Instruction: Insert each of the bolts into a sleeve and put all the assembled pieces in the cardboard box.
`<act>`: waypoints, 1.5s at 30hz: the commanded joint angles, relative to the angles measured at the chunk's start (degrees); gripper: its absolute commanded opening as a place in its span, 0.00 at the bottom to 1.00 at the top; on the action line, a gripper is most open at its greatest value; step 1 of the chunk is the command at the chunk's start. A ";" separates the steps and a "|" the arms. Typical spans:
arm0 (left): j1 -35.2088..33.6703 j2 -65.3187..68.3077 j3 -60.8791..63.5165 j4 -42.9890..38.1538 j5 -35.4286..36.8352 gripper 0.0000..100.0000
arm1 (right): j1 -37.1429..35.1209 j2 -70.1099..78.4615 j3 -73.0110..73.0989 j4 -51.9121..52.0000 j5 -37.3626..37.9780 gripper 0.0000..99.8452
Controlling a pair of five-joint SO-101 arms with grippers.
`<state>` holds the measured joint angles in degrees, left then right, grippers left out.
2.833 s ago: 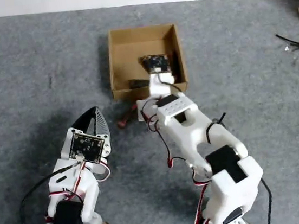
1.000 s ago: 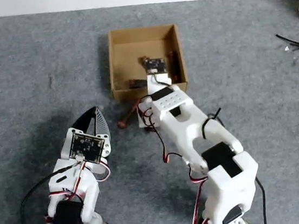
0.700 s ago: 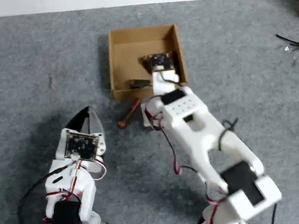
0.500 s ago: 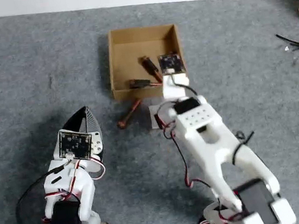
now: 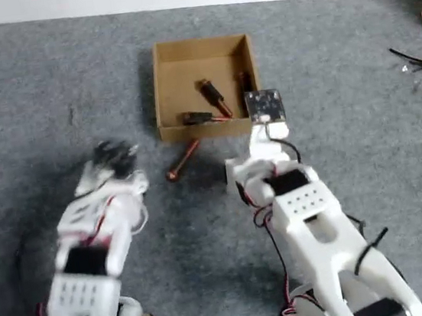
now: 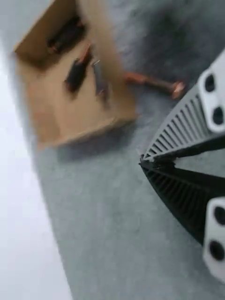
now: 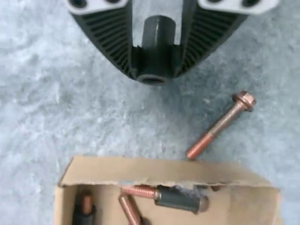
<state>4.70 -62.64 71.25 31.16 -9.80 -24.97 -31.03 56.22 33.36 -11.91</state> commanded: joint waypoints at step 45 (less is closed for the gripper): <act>7.34 84.53 -61.49 30.07 -8.18 0.00 | 7.87 -12.26 13.58 -15.96 7.56 0.00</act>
<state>13.58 21.76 10.15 59.65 -18.24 -17.76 -41.58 69.93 19.03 -5.14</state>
